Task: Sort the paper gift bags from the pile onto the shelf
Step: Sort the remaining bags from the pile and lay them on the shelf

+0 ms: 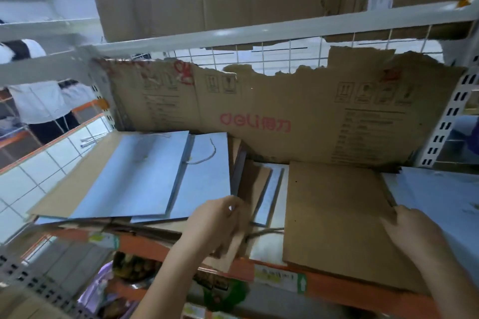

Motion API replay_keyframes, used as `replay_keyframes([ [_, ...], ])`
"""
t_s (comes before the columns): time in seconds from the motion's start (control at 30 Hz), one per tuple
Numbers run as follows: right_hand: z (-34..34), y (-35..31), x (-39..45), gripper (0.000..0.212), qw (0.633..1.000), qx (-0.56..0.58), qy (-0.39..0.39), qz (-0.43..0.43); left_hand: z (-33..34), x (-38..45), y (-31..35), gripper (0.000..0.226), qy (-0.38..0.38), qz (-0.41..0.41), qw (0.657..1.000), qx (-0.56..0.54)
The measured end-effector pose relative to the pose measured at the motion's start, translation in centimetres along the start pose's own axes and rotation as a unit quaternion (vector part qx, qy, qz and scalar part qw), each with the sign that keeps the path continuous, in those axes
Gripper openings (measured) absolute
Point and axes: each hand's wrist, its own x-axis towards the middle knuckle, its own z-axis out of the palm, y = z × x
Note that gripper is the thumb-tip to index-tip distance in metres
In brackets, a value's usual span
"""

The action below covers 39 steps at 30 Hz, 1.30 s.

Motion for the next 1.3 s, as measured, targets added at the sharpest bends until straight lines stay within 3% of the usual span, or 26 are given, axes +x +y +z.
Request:
replay_keyframes([
  [0.1, -0.3, -3.0, -0.9, 0.041, 1.0, -0.002, 0.031, 0.006, -2.9, 0.5, -3.8, 0.027, 0.046, -0.018, 0.999, 0.008],
  [0.2, 0.0, -8.9, -2.3, 0.046, 0.998, 0.046, 0.026, -0.046, -5.5, 1.1, -8.7, 0.025, 0.085, -0.046, 0.995, 0.001],
  [0.3, 1.0, -16.0, -4.1, 0.039, 0.986, 0.124, -0.02, -0.107, -7.2, 1.7, -14.5, 0.026, 0.125, -0.079, 0.989, -0.011],
  [0.4, 3.6, -21.9, -4.9, 0.036, 0.968, 0.185, -0.089, -0.142, -8.3, 1.7, -18.9, 0.049, 0.138, -0.141, 0.98, 0.027],
  [0.53, 6.5, -26.2, -5.3, 0.048, 0.959, 0.211, -0.154, -0.11, -8.9, 1.3, -22.8, 0.078, 0.127, -0.199, 0.972, -0.016],
  [0.8, 7.7, -28.0, -7.0, 0.046, 0.962, 0.258, -0.082, -0.033, -8.8, 2.3, -25.7, 0.098, 0.104, -0.208, 0.964, -0.132],
  [0.9, 7.4, -28.4, -7.6, 0.035, 0.939, 0.333, -0.087, -0.025, -9.6, 3.0, -25.8, 0.107, 0.102, -0.216, 0.942, -0.235],
  [0.97, 7.3, -28.7, -7.9, 0.028, 0.909, 0.403, -0.109, -0.01, -10.0, 3.2, -25.7, 0.093, 0.098, -0.221, 0.92, -0.309],
  [1.1, 6.9, -28.5, -7.9, 0.024, 0.878, 0.469, -0.097, 0.002, -10.1, 2.7, -25.6, 0.036, 0.082, -0.176, 0.89, -0.413],
  [1.2, 6.2, -27.2, -8.0, 0.016, 0.877, 0.478, -0.05, -0.009, -10.1, 1.8, -24.9, 0.036, 0.058, -0.164, 0.828, -0.533],
  [1.3, 5.1, -25.0, -8.5, 0.012, 0.868, 0.496, 0.011, -0.006, -9.5, 1.5, -24.2, 0.037, 0.036, -0.142, 0.801, -0.581],
])
